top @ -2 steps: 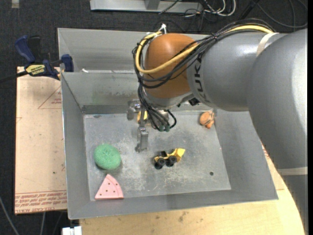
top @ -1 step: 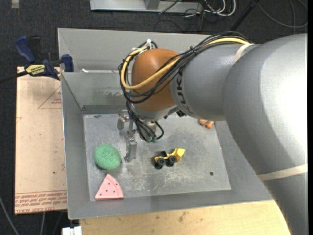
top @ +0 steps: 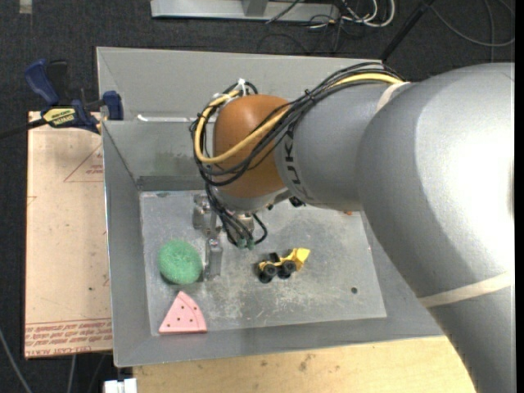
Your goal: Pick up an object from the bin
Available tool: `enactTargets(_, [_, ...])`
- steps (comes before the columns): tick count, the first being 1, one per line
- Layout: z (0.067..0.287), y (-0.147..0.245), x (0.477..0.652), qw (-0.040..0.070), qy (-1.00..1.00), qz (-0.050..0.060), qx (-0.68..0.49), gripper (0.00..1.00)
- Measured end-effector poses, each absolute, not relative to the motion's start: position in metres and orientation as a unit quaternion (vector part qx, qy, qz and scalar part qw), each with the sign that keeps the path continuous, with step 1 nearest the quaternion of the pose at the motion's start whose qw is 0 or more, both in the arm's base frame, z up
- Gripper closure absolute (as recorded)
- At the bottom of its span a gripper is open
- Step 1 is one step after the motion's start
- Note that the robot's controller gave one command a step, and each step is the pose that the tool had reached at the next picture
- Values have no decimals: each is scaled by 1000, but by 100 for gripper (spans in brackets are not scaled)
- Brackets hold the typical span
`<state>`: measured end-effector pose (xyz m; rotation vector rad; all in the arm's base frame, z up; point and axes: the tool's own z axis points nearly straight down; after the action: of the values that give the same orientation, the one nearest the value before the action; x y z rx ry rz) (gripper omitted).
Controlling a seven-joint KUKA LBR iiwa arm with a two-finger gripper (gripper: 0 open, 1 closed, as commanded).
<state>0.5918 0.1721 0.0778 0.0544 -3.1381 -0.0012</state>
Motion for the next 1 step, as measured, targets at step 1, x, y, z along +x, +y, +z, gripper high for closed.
enactTargets(1, [74,189,588,-1,-993,0,117,0])
